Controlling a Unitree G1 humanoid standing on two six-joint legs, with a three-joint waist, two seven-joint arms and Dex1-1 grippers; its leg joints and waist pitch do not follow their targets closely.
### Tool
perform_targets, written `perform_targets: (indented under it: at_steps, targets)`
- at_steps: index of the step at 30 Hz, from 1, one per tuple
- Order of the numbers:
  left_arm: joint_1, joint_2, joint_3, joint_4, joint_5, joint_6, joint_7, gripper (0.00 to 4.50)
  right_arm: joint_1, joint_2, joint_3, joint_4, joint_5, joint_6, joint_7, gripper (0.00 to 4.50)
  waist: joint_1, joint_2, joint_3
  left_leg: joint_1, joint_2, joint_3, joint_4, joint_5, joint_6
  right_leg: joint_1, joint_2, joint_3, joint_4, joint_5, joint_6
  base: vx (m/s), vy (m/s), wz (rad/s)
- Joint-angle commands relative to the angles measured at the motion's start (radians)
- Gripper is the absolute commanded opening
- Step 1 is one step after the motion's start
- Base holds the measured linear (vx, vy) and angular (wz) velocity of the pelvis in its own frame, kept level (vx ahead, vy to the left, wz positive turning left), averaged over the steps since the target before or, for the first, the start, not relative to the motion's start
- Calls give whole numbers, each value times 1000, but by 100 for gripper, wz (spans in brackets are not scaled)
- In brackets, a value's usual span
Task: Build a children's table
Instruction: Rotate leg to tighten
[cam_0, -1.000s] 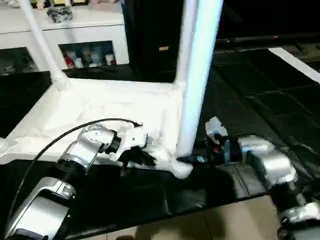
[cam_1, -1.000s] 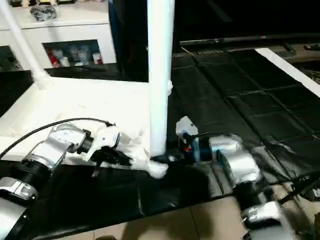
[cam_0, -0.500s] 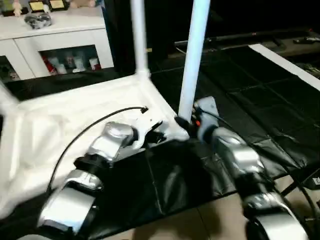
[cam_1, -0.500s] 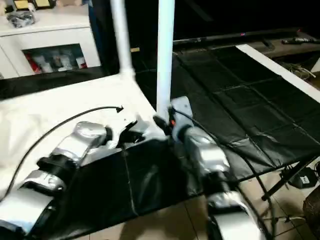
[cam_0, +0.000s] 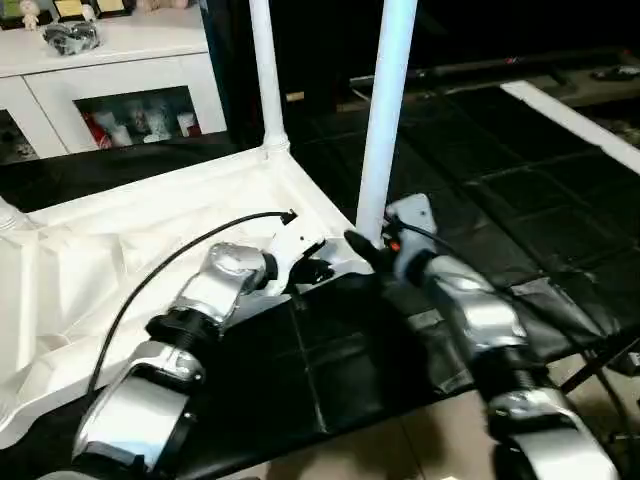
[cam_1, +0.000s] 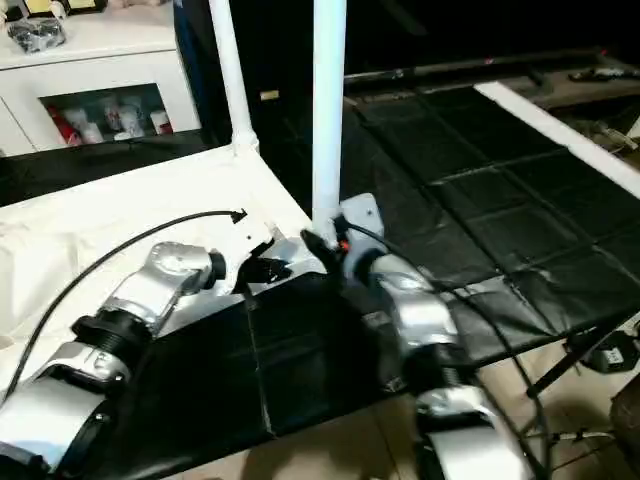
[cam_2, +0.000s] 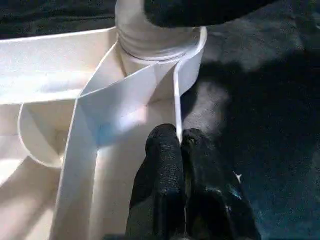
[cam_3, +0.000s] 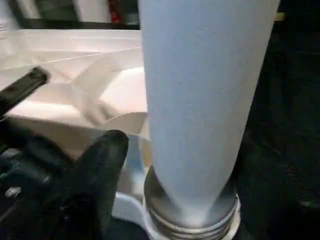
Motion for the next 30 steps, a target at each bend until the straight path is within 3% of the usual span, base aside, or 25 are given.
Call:
perform_targets:
  at_steps: [1, 4, 6, 10, 17, 22, 25, 30]
  targets:
    - [-4, 11, -30, -34, -20, -80, -81, 0, 9, -31, 68, -42, 29, -12, 136, 373, 4, 2, -76, -1, 18, -1, -55, -150, 91, 71, -57, 52, -64, -140, -219, 0, 0, 0]
    - [15, 66, -59, -62, -36, -140, -237, 0, 20, -114, 78, -92, 70, 7, 312, 385, 14, 0, -75, -4, 21, 0, -54, -150, 102, 71, -59, 53, -61, -150, -220, 0, 0, 0]
    - [16, 81, -66, -68, -34, -139, -267, 0, 22, -134, 80, -102, 81, 17, 359, 406, 19, 1, -75, -2, 25, 0, -55, -151, 106, 69, -61, 54, -61, -152, -224, 0, 0, 0]
    - [24, 133, -93, -89, -49, -195, -423, 0, 18, -210, 110, -114, 98, 34, 543, 416, 37, 5, -73, 8, 30, 0, -58, -194, 85, 60, -61, 56, -64, -190, -224, 0, 0, 0]
    - [30, 163, -125, -97, -64, -246, -534, 0, 16, -255, 149, -127, 141, 51, 698, 416, 57, 0, -76, 5, 30, 0, -56, -172, 81, 63, -63, 57, -57, -169, -229, 0, 0, 0]
    - [40, 171, -134, -117, -69, -257, -582, 0, 3, -257, 162, -103, 140, 36, 748, 371, 63, 0, -77, 5, 31, -1, -56, -170, 73, 61, -64, 57, -56, -172, -228, 0, 0, 0]
    - [41, 175, -138, -118, -66, -264, -590, 0, -1, -255, 169, -100, 144, 35, 764, 346, 64, -6, -76, 2, 30, -2, -57, -167, 71, 63, -64, 56, -56, -189, -220, 0, 0, 0]
    - [35, 183, -139, -104, -57, -277, -578, 0, -2, -251, 178, -99, 152, 44, 796, 307, 66, -5, -78, 1, 30, -2, -55, -153, 75, 62, -64, 56, -55, -189, -213, 0, 0, 0]
